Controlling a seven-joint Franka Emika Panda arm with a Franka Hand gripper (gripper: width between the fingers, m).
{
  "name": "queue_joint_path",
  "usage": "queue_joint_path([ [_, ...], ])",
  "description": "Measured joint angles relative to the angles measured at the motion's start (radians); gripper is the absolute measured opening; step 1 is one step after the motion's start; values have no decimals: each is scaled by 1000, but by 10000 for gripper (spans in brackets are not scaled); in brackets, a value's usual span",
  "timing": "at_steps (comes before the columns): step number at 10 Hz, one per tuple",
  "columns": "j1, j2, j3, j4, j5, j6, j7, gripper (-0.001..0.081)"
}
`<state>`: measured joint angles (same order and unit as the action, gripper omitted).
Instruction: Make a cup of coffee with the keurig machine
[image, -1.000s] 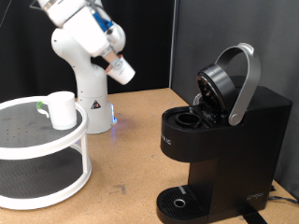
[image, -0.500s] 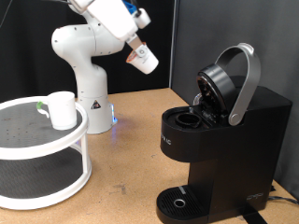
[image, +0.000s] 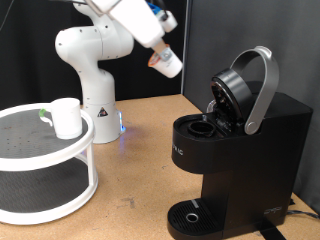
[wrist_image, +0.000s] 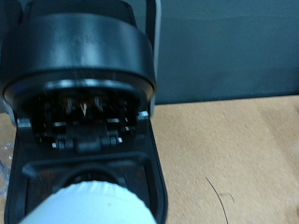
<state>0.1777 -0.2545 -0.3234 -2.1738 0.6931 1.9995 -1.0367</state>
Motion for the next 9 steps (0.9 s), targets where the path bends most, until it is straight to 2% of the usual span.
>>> queue_joint_path([
  [5,22,56,101,-6,-51,73,50,431],
  [9,22,76,131,-40,-83,108,50,431],
])
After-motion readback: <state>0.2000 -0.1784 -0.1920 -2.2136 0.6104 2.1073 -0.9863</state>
